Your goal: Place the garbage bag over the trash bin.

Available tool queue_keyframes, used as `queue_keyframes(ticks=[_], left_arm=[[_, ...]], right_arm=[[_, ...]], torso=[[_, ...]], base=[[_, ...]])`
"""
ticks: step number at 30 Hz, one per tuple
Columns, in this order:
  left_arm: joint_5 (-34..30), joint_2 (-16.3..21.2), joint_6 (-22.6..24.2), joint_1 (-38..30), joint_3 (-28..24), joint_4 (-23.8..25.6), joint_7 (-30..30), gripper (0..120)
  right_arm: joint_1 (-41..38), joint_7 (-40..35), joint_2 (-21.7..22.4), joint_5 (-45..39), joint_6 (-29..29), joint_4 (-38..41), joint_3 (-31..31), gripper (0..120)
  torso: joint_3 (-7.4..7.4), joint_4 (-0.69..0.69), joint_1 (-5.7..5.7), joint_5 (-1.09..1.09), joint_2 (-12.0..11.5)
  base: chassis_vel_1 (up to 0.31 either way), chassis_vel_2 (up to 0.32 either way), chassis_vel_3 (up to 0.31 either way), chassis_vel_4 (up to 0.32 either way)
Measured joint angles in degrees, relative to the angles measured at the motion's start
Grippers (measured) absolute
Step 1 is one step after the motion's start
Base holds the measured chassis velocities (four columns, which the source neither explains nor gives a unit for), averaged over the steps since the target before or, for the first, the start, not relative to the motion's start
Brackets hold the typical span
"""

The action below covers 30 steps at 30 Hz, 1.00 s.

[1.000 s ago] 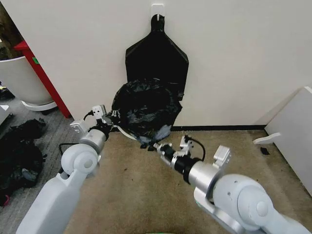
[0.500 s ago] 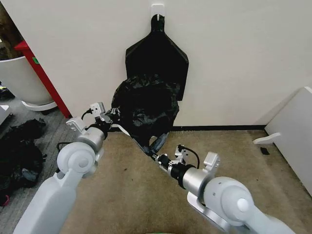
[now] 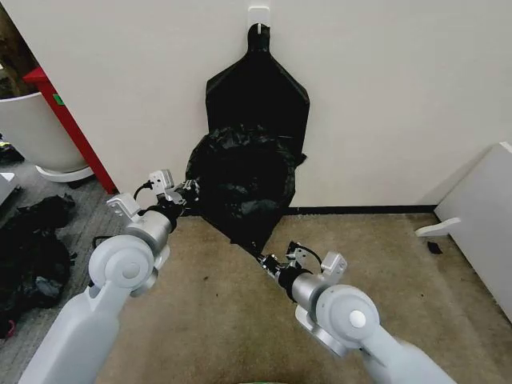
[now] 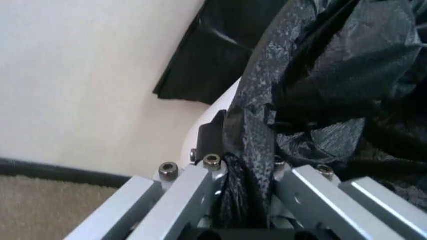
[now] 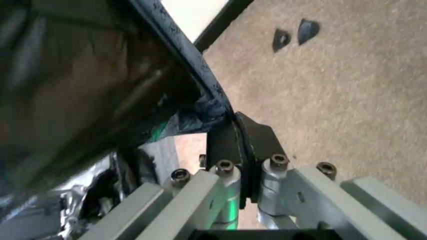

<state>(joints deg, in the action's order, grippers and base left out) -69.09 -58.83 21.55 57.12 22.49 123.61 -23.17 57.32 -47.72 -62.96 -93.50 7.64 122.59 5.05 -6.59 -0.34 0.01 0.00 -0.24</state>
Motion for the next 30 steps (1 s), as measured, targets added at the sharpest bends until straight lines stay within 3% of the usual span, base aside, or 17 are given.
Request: queue_keyframes(ticks=[13,26,30], left_arm=[[-4.6,0.2,2.1,1.7,1.2,2.4,-2.0,1],[-7.3,0.3,3.0,2.9,1.7,3.6,-4.4,1],[-7.5,0.5,3.8,2.3,1.6,2.6,-6.8,1]], right_arm=[[-0.6,1.2,-0.7,3.2,-0.1,-4.7,-0.5,0],[0.9,0.9,0.3,6.8,2.2,-4.4,-0.6,0],[4.5,2.9,2.8,13.4,5.0,-1.4,-0.9,16]], torso=[[0.0,0.0,0.0,0.0,0.0],[0.0,0.0,0.0,0.0,0.0],[0.0,0.0,0.0,0.01,0.0]], base=[[0.0,0.0,0.0,0.0],[0.0,0.0,0.0,0.0],[0.0,0.0,0.0,0.0]])
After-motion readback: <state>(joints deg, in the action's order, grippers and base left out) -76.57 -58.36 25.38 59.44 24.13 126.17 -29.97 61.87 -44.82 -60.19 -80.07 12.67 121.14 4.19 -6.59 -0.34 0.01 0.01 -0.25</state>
